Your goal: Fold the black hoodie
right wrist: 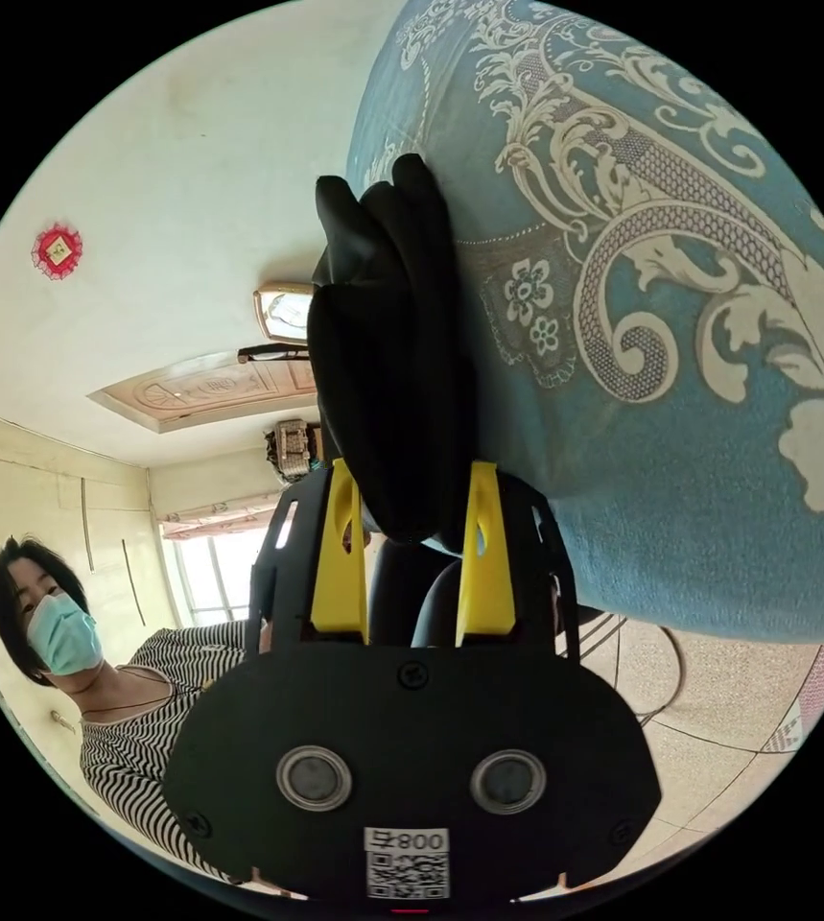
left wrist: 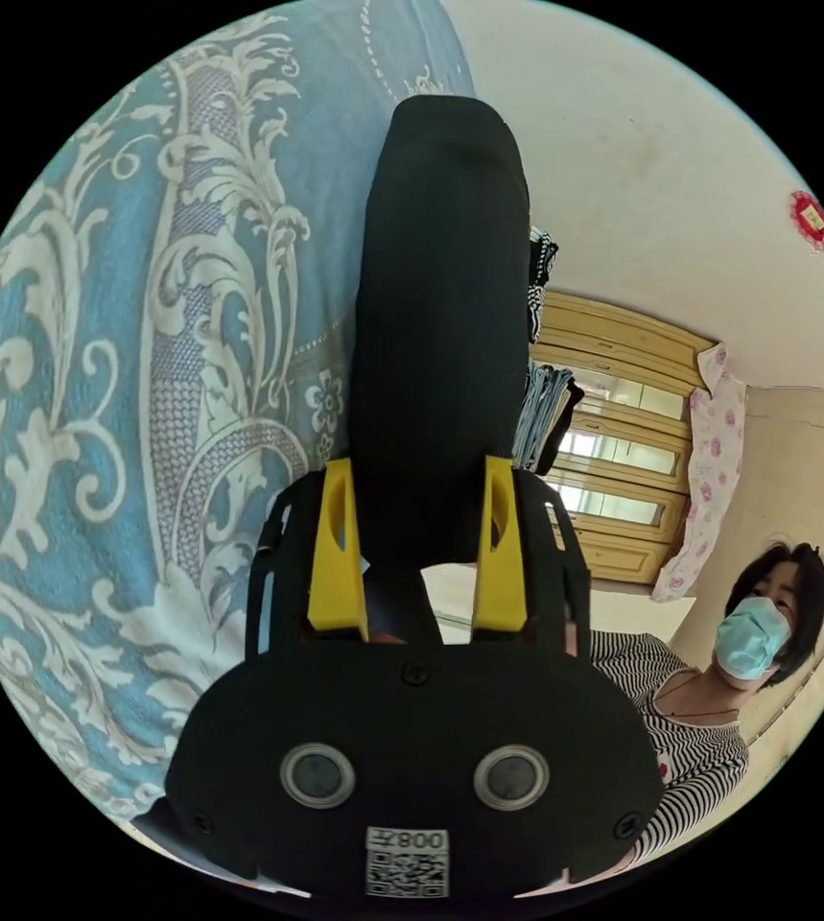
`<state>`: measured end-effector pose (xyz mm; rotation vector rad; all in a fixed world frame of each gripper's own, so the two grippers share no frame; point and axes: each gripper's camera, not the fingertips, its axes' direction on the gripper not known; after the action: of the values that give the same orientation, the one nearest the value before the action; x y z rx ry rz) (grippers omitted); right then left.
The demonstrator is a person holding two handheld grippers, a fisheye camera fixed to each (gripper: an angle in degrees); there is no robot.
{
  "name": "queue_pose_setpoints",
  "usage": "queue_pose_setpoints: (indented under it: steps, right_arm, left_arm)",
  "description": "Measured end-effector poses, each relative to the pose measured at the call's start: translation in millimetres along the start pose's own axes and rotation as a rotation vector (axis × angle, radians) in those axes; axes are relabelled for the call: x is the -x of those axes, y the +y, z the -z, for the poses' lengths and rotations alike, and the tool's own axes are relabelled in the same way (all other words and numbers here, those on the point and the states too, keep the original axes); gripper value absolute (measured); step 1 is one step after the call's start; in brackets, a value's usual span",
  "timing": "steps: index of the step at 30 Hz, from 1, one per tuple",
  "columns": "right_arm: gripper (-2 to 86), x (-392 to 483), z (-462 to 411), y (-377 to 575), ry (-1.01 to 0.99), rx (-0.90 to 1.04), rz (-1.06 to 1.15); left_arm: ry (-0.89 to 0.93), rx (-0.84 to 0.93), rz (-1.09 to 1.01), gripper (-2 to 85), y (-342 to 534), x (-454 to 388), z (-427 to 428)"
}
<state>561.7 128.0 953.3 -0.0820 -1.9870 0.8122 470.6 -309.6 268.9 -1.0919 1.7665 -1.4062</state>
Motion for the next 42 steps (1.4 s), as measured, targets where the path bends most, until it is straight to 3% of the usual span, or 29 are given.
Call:
queue_pose_setpoints:
  steps: [13,29,42]
  right_arm:
    - [9.4,15,-10,80,-0.039,0.015,0.009]
    - [8.7,64,-34,370,-0.086,-0.039,0.072]
    - [8.6,123,-87,491,-0.138,-0.052,0.086]
  left_arm:
    - [0.090,-0.015,0.013,12.8,47,-1,-38]
    - [0.121,0.065,-0.020,12.4,165,-17,-148]
    - [0.111,0.072,-0.014,12.5,143,-24,-261]
